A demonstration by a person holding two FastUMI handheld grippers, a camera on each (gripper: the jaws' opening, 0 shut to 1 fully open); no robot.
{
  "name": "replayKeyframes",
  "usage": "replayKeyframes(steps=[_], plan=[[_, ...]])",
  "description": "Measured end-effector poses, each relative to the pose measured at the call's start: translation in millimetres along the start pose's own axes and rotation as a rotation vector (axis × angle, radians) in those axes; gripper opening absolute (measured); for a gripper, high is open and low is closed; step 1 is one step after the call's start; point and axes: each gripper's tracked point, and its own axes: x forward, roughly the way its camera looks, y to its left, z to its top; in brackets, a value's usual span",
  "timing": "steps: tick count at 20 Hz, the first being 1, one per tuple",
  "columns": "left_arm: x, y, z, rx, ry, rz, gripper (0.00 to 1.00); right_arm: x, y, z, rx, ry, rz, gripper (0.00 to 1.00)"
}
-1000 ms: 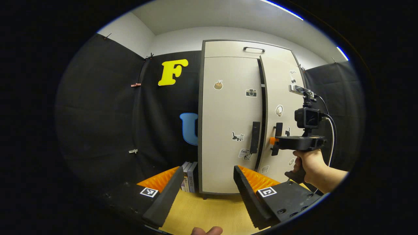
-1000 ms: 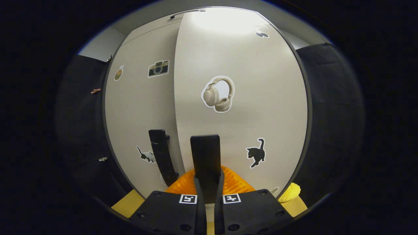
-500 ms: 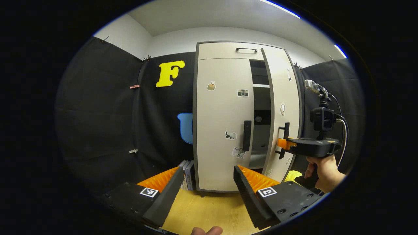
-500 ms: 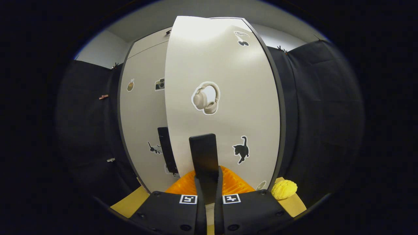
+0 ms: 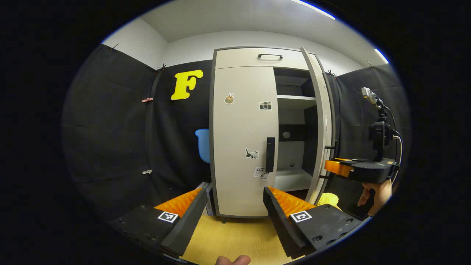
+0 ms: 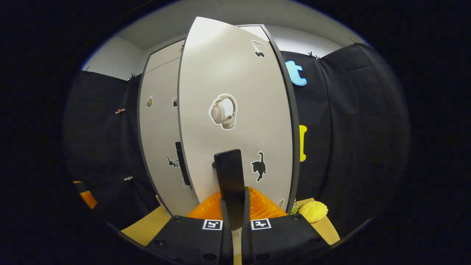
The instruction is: Open the right door of the double-door shoe cabinet with the right hand, and open the left door with the left hand.
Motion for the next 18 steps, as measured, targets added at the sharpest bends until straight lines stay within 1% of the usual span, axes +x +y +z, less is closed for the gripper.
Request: replayKeyframes(steps=[2, 6, 8, 11, 14, 17, 18], plan=[[3, -11, 1, 0.001, -0.003, -0.017, 0.95, -6, -9, 1, -0.024, -0.003, -0.017, 0.13], [11, -34, 4, 0.003, -0.008, -0.059, 0.95, -16, -24, 1, -0.008, 0.006, -0.044, 0.12], [16, -44, 6, 0.006, -0.013, -0.071, 0.95, -18, -31, 2, -0.033, 0.004, -0.044, 0.12], [20, -56, 7, 0.001, -0.009, -0.091, 0.95, -22, -39, 2, -0.017, 0.015, -0.046, 0.12], [24, -63, 10, 0.009, -0.015, -0.098, 0.95, -24, -51, 4, -0.031, 0.006, -0.084, 0.12], [26, -69, 11, 0.012, -0.015, -0.104, 0.95, -28, -63, 4, -0.017, 0.0, -0.12, 0.11], [27, -72, 11, 0.014, -0.015, -0.108, 0.95, -27, -68, 6, -0.02, -0.006, -0.134, 0.05]])
